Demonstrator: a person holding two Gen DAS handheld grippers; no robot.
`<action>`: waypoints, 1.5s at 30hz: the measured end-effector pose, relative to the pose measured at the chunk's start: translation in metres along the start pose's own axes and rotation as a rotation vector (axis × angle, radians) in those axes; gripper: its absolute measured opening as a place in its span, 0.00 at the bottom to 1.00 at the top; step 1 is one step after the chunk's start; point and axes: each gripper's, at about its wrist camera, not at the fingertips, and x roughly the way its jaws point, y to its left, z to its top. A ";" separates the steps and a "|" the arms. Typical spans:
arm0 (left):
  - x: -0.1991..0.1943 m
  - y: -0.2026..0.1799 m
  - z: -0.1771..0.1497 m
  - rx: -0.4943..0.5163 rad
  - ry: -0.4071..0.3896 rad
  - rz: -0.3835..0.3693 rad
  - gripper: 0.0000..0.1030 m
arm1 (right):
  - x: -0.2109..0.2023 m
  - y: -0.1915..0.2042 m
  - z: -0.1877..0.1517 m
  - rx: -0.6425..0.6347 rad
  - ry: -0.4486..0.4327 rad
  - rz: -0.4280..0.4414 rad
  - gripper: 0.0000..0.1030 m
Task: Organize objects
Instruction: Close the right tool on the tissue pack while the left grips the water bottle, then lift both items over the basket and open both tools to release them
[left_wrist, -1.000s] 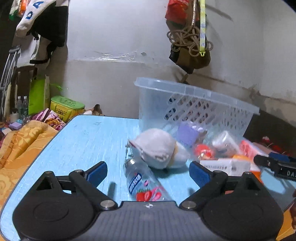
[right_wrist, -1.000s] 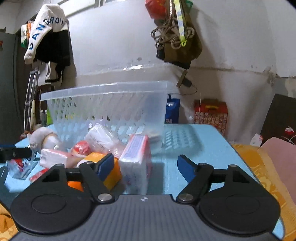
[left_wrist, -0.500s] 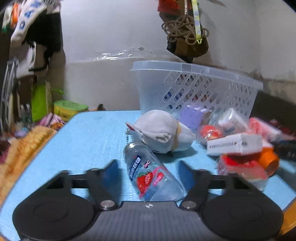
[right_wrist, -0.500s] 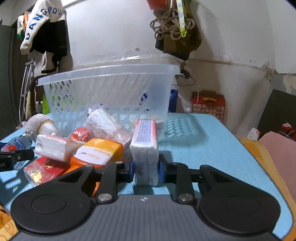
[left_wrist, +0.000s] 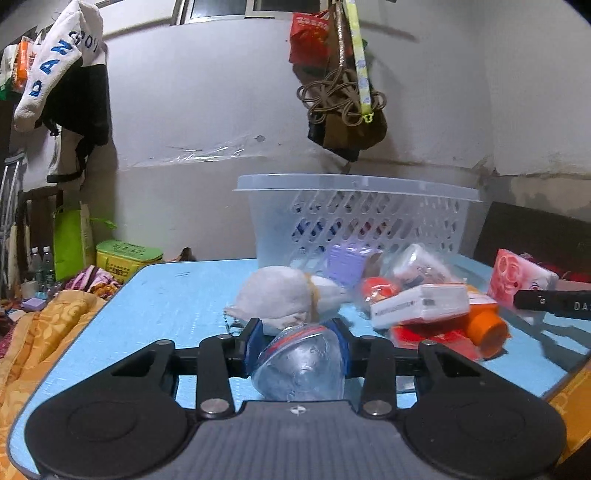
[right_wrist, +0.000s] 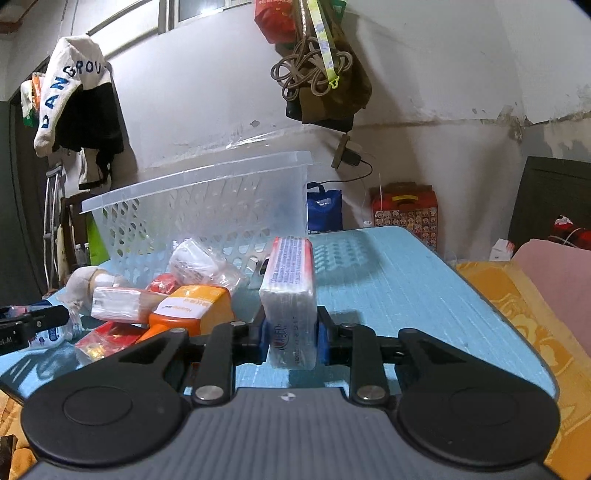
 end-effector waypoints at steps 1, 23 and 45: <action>-0.002 -0.001 -0.001 -0.001 -0.007 -0.007 0.42 | -0.001 0.000 0.000 0.002 -0.002 0.001 0.27; -0.002 -0.021 -0.027 0.063 0.004 -0.071 0.43 | -0.005 0.003 0.000 0.002 -0.003 0.035 0.27; -0.023 -0.006 0.017 0.001 -0.054 -0.093 0.43 | -0.028 0.007 0.036 -0.034 -0.084 0.074 0.27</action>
